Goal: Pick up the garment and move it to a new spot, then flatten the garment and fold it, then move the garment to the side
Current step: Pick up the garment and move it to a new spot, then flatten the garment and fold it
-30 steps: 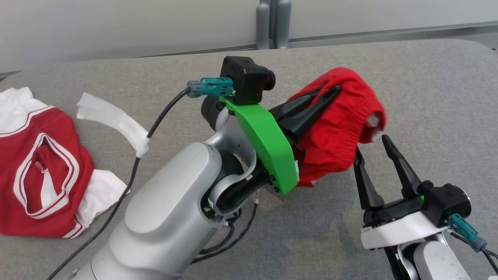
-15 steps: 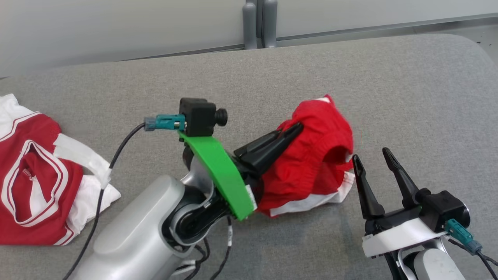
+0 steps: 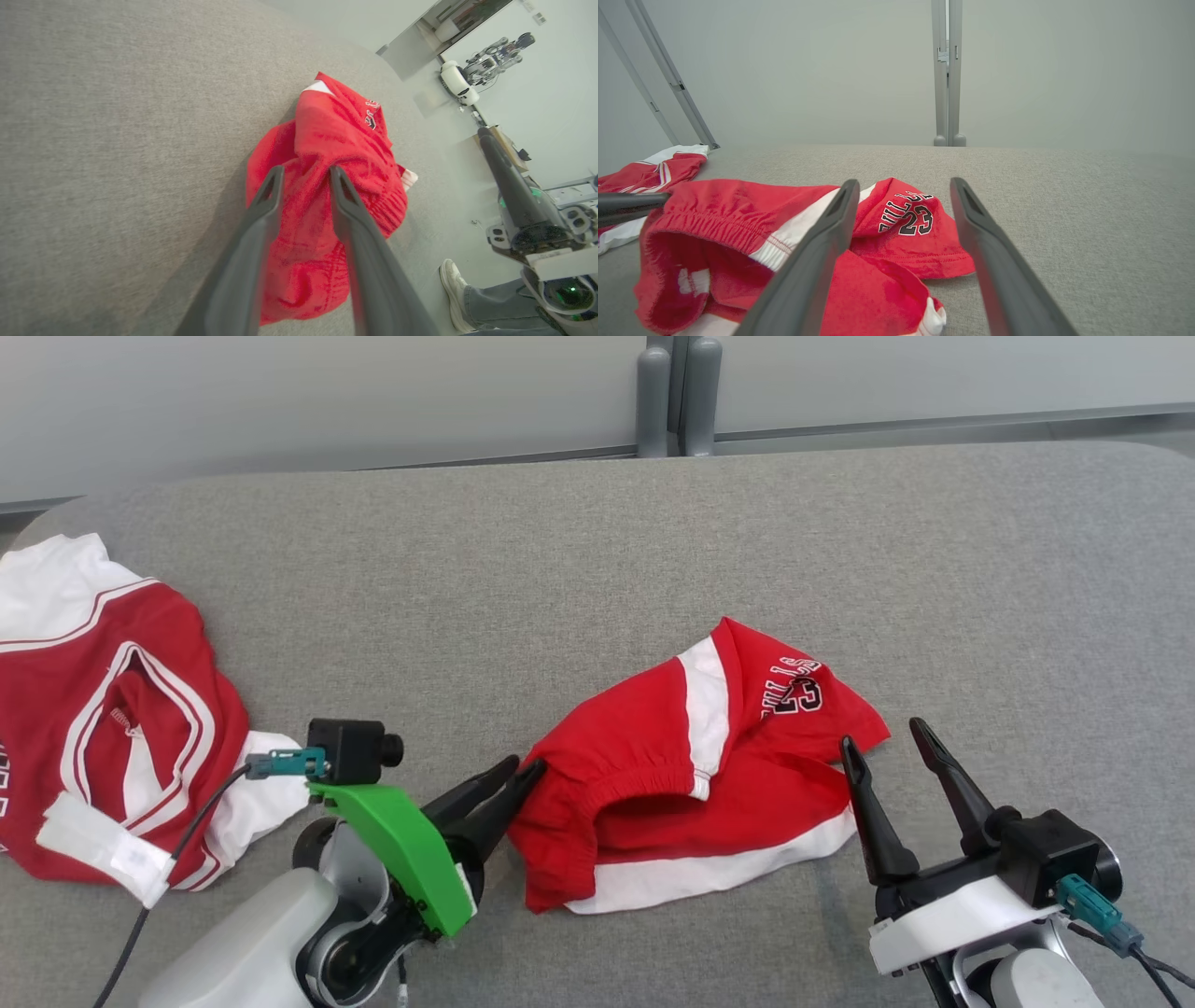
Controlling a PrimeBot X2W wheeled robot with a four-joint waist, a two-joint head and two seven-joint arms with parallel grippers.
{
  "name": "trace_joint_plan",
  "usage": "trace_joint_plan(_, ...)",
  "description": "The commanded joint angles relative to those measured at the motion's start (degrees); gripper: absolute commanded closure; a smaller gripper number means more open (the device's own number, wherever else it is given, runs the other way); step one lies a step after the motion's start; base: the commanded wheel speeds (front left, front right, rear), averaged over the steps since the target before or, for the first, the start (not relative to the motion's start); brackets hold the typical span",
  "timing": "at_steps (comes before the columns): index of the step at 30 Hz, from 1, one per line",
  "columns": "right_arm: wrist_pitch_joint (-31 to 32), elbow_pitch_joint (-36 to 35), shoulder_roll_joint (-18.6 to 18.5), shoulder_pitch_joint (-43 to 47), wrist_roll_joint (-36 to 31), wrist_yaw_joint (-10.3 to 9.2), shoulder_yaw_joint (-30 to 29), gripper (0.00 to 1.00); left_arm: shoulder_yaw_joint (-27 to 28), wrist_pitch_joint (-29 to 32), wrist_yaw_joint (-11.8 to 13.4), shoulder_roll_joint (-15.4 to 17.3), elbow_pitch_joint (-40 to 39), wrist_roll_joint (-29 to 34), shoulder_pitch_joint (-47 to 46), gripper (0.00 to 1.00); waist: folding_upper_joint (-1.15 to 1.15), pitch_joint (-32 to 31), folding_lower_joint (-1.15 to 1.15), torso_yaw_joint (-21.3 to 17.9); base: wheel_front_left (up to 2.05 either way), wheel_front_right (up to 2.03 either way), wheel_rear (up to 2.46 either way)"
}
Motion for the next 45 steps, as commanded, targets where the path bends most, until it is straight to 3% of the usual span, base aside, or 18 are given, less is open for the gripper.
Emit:
trace_joint_plan(1, -0.2, 0.1, -0.4, 0.2, 0.1, 0.01, 0.2, 0.00, -0.6, -1.8, -0.2, 0.9, 2.3, 1.5, 0.2, 0.00, 0.69, -0.3, 0.00, 0.7, 0.00, 0.00, 0.00)
trace_joint_plan(7, -0.2, -1.0, -0.7, 0.0, -0.5, 0.01, 0.2, 0.00, -1.9, -10.5, 0.7, 0.3, 13.3, 8.6, -1.4, 0.00, 0.69, -0.6, 0.00, 0.7, 0.00, 0.00, 0.00)
trace_joint_plan(13, -0.2, -2.6, -0.4, 0.5, -1.0, 0.01, -0.5, 0.00, 1.0, -18.3, 10.3, -1.1, 16.4, 14.9, -2.7, 0.00, 0.69, -0.8, 0.00, -1.2, 0.00, 0.00, 0.00)
trace_joint_plan(18, -0.2, -3.0, 0.1, 1.0, -1.0, 0.01, -0.9, 0.00, -0.2, -19.0, 14.5, -3.3, 8.3, 20.9, -3.6, 0.00, 0.69, -0.6, 0.00, -3.4, 0.00, 0.00, 0.00)
trace_joint_plan(26, -0.2, -3.2, 1.1, 1.6, -0.7, 0.01, -1.4, 0.00, -6.4, -13.2, 21.4, -1.2, -8.3, 27.3, -2.1, 0.00, 0.69, 0.0, 0.00, -7.2, 0.00, 0.00, 0.00)
trace_joint_plan(35, -0.2, -4.0, 1.9, 1.6, -1.0, 0.01, -2.8, 0.00, -12.7, -2.2, 30.7, 8.9, -20.8, 32.2, 2.9, 0.00, 0.69, 1.2, 0.00, -8.4, 0.00, 0.00, 0.00)
trace_joint_plan(40, -0.2, -4.0, 2.1, 1.7, -1.0, 0.01, -3.3, 0.00, -14.4, 1.6, 30.6, 12.6, -21.6, 31.0, 4.6, 0.00, 0.69, 1.6, 0.00, -7.6, 0.00, 0.00, 0.00)
trace_joint_plan(45, -0.2, -3.6, 2.5, 0.7, -0.6, 0.01, -3.0, 0.00, -14.9, 3.1, 30.1, 12.5, -20.5, 30.4, 4.3, 0.00, 0.69, 1.8, 0.00, -7.2, 0.00, 0.00, 0.00)
